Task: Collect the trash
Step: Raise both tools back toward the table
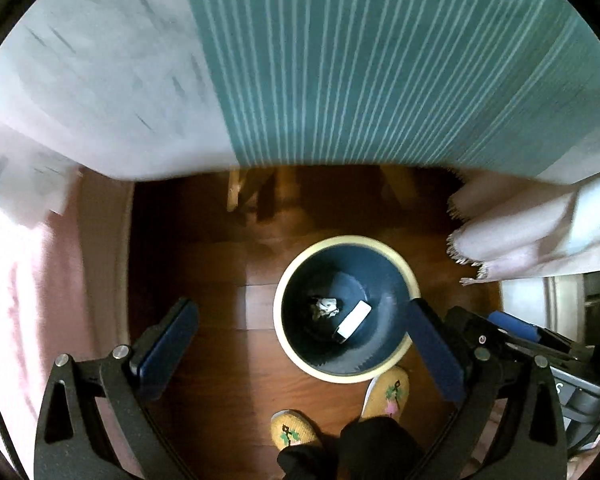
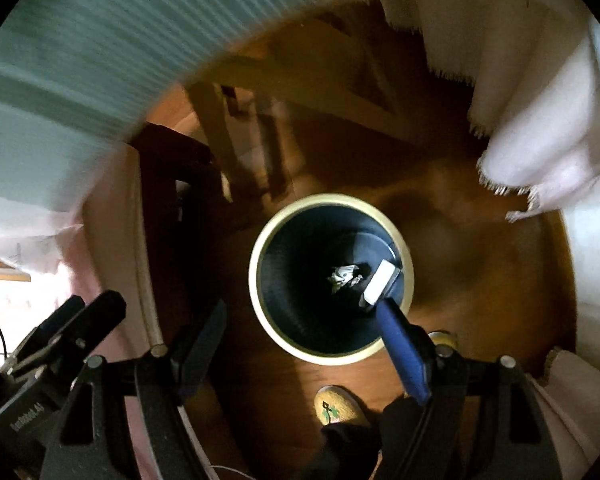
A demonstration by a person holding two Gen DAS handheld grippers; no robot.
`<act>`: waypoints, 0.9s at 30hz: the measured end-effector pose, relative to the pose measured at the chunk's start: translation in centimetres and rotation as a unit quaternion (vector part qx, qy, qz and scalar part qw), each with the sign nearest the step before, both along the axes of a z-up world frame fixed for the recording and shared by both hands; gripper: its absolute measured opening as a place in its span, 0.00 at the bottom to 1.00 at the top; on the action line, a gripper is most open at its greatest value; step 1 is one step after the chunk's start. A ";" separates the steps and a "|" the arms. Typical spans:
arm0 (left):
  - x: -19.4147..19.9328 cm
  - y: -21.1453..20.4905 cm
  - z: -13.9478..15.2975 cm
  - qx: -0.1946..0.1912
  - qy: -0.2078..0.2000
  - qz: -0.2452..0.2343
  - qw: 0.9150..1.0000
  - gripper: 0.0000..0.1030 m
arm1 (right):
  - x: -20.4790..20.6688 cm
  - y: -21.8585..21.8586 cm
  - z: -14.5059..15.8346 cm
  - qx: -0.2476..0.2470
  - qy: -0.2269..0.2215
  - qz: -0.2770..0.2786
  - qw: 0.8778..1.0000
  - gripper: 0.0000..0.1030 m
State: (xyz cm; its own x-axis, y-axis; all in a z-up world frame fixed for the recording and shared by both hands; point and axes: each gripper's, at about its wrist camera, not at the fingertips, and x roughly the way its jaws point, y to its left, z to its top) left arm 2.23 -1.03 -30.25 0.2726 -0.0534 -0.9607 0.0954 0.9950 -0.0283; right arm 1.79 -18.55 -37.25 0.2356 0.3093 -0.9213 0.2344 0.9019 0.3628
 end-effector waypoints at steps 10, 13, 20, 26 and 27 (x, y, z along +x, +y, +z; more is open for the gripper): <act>-1.2 3.0 14.4 0.030 -0.036 0.003 0.999 0.99 | -2.6 3.3 15.1 -0.022 -0.056 0.047 0.997 0.76; -1.8 3.9 19.0 0.021 -0.060 0.002 0.998 0.99 | -3.2 4.2 19.2 -0.027 -0.081 0.057 0.995 0.76; -3.4 5.4 28.6 -0.007 -0.125 -0.017 0.992 0.99 | -4.6 5.7 28.9 -0.038 -0.155 0.052 0.986 0.76; -4.2 5.6 34.9 -0.023 -0.183 -0.030 0.982 0.99 | -5.8 6.7 35.2 -0.059 -0.215 0.047 0.974 0.76; -4.3 5.8 35.8 -0.025 -0.194 -0.030 0.980 0.99 | -5.9 6.9 36.1 -0.065 -0.223 0.048 0.971 0.76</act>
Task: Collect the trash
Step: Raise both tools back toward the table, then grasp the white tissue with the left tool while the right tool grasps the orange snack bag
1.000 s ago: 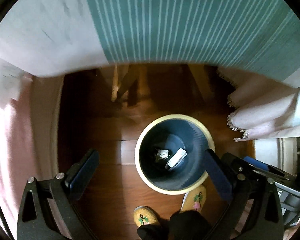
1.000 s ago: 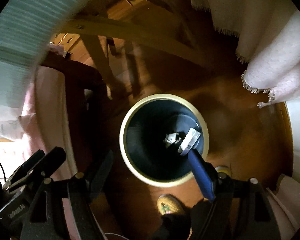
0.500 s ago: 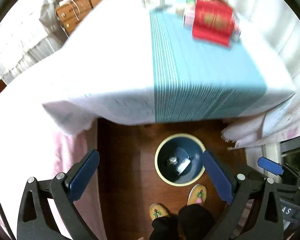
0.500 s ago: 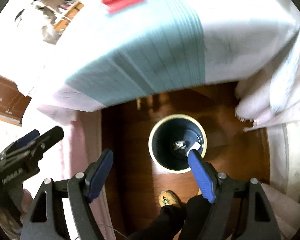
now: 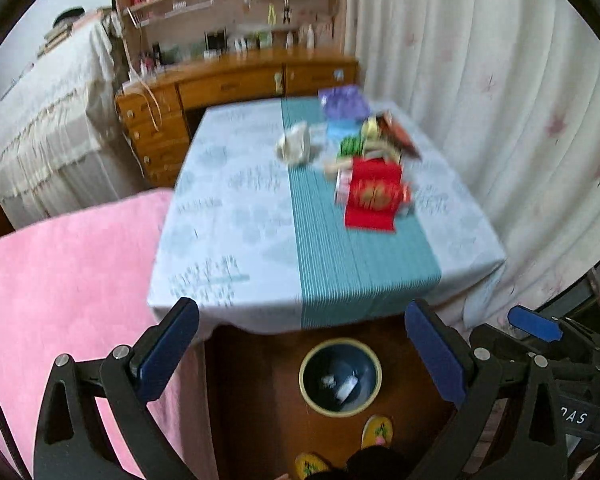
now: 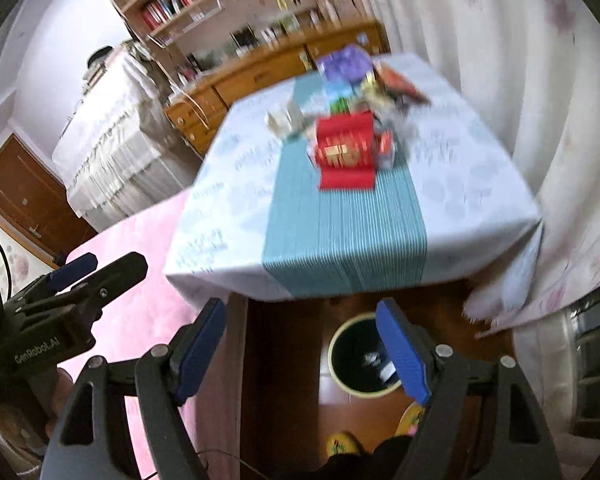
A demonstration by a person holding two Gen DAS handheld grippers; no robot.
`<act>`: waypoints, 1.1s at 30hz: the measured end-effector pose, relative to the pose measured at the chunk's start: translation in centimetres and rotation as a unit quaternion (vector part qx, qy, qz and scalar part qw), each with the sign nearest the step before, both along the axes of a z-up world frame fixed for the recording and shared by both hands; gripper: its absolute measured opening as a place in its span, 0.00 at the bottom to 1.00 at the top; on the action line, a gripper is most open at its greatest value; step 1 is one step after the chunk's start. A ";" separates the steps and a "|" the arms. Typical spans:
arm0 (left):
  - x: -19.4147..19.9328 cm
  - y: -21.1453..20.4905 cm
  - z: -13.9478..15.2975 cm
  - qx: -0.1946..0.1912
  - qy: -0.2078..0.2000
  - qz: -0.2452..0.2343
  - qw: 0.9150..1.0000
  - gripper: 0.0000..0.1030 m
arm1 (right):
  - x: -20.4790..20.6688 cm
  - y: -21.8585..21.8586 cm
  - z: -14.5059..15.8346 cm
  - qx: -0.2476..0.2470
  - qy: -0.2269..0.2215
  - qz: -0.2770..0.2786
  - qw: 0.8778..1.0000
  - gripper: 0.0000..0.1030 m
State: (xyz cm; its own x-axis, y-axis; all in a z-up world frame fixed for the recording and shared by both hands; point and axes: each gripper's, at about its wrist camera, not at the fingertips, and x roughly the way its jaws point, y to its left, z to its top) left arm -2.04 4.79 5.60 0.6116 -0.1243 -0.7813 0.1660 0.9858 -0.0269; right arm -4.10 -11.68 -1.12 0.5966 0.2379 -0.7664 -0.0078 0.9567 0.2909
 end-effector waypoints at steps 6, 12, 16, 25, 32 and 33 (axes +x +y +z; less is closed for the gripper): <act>0.3 0.9 3.6 -0.017 -0.031 0.000 0.999 0.99 | -0.5 0.6 3.7 -0.021 -0.047 -0.009 0.999 0.76; 1.4 1.2 6.4 -0.014 -0.065 -0.005 0.998 0.99 | -0.2 0.7 6.4 -0.037 -0.073 -0.027 0.996 0.76; 2.3 0.8 7.3 -0.003 -0.086 -0.008 0.996 0.99 | 0.8 0.3 7.5 -0.050 -0.085 -0.034 0.995 0.76; 9.2 -0.5 5.0 0.019 -0.051 0.008 0.998 0.99 | 7.9 -2.9 7.5 -0.070 -0.094 -0.030 0.993 0.76; 18.4 -3.0 1.3 0.047 -0.009 0.046 0.998 0.99 | 18.9 -7.3 4.0 -0.077 -0.045 -0.003 0.996 0.76; 20.0 -3.5 0.7 0.052 -0.001 0.053 0.997 0.99 | 19.8 -7.6 3.6 -0.079 -0.041 -0.002 0.996 0.76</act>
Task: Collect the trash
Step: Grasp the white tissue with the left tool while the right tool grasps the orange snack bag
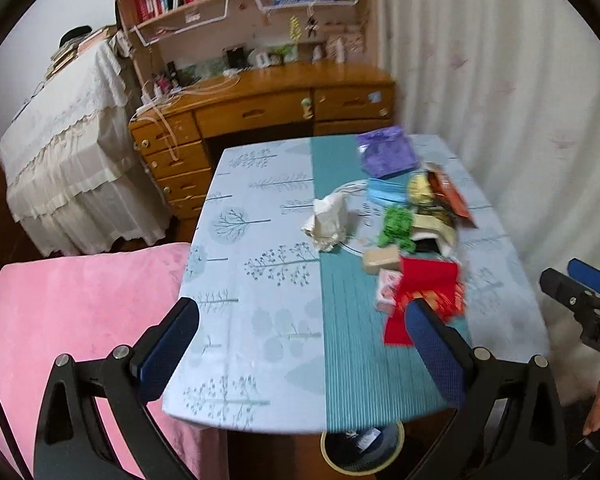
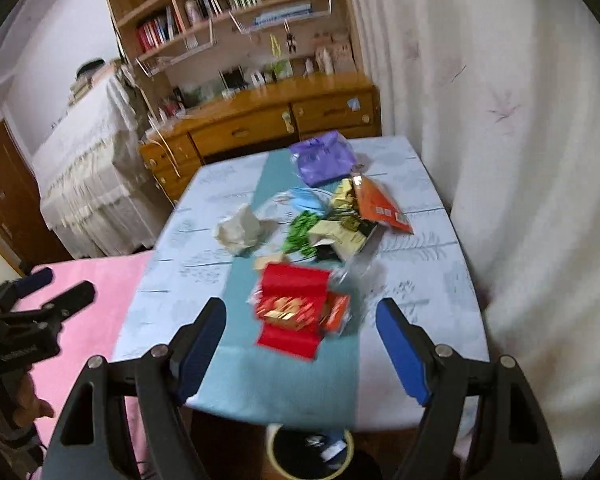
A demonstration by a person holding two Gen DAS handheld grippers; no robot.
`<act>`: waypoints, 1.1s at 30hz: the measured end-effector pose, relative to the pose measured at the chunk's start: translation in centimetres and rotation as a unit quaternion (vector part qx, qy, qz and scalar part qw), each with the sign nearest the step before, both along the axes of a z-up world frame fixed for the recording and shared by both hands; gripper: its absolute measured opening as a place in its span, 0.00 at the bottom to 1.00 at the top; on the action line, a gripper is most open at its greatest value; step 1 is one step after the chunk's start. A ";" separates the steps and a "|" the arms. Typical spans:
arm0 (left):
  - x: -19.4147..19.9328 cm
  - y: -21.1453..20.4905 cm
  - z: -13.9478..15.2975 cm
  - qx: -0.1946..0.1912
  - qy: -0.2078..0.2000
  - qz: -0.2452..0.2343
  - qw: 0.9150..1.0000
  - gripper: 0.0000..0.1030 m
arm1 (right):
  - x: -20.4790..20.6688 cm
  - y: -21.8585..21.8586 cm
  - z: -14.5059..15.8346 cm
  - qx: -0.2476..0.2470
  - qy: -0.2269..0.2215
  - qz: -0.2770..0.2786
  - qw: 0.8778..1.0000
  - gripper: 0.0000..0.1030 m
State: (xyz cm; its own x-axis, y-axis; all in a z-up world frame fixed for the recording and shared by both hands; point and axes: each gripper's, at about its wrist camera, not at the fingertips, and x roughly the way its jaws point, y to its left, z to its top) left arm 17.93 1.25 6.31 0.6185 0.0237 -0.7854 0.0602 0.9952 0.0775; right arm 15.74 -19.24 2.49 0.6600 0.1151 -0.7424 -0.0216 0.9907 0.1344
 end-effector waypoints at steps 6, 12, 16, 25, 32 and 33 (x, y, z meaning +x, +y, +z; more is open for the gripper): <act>8.6 -2.6 -4.0 0.010 0.049 0.034 0.998 0.99 | 10.2 -4.2 -3.0 -0.010 0.048 0.012 0.999 0.76; 15.2 -4.3 -8.3 0.009 0.092 0.083 0.992 0.99 | 19.2 -5.9 -7.2 -0.034 0.091 0.038 0.995 0.76; 17.8 -4.7 -10.1 0.022 0.110 0.096 0.989 0.99 | 23.1 -5.7 -10.1 -0.070 0.109 0.051 0.990 0.76; 22.4 -4.9 -13.4 0.023 0.150 0.102 0.983 0.99 | 28.0 -7.3 -14.3 -0.050 0.161 0.042 0.985 0.76; 25.4 -5.1 -15.8 0.012 0.181 0.095 0.979 0.99 | 28.9 -10.1 -15.6 0.011 0.176 0.020 0.984 0.70; 25.7 -5.1 -16.0 0.011 0.183 0.095 0.978 0.99 | 28.9 -10.5 -15.6 0.020 0.177 0.018 0.984 0.69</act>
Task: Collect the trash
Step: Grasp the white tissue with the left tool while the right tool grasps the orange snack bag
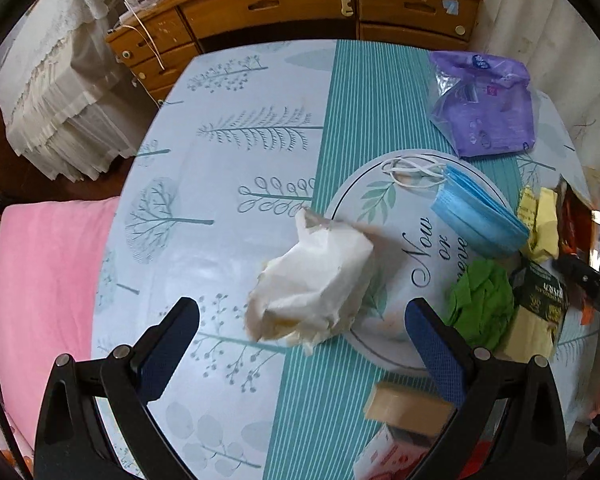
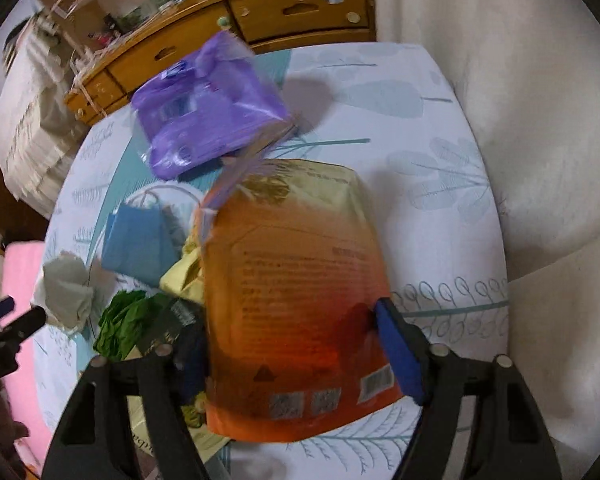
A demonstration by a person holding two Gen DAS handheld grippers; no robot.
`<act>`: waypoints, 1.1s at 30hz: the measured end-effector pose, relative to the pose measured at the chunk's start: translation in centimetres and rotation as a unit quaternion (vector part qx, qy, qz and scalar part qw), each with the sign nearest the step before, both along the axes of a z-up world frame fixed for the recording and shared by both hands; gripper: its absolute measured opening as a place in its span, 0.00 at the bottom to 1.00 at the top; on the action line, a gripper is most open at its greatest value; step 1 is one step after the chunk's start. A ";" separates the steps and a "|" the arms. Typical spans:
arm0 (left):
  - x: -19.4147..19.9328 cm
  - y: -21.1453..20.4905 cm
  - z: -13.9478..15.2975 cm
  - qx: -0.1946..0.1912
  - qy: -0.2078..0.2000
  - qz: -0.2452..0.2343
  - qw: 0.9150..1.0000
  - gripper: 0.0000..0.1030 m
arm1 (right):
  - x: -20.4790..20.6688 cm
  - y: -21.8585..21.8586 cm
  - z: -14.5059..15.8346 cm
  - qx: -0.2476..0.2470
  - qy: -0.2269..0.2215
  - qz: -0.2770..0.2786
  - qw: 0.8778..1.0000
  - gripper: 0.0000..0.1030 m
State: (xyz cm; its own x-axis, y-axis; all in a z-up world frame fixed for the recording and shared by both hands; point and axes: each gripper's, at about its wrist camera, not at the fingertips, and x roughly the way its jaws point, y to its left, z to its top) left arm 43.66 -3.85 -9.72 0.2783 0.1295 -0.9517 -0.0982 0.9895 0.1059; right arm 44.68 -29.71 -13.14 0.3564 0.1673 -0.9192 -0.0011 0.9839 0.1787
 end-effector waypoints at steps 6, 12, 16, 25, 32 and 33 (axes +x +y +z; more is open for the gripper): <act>1.5 0.3 -1.3 -0.001 0.008 -0.005 1.000 0.99 | -0.1 -1.5 0.1 0.037 -0.003 -0.009 0.999 0.54; 2.2 1.0 -3.5 -0.034 0.043 -0.005 0.998 0.69 | -0.5 -2.0 -0.1 0.053 0.000 -0.010 0.999 0.43; 1.9 1.9 -3.8 -0.061 0.037 0.006 0.997 0.55 | -1.0 -1.7 0.4 0.056 -0.009 -0.007 0.998 0.40; -0.6 3.3 -2.4 -0.084 0.015 0.008 0.996 0.41 | -3.3 -1.0 3.1 0.065 -0.044 -0.016 0.997 0.35; -5.6 4.5 2.6 -0.114 -0.037 -0.014 0.993 0.41 | -7.7 1.4 6.6 0.073 -0.072 -0.022 0.995 0.35; -6.3 4.7 3.4 -0.120 -0.045 -0.018 0.992 0.41 | -8.4 2.0 7.1 0.073 -0.076 -0.023 0.994 0.35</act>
State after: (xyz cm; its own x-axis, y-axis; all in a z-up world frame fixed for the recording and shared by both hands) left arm 37.34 0.84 -6.33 0.3642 -0.1104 -0.9248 -0.0598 0.9881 -0.1415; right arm 36.31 -27.75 -6.08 0.4995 0.2751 -0.8215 0.0057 0.9472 0.3207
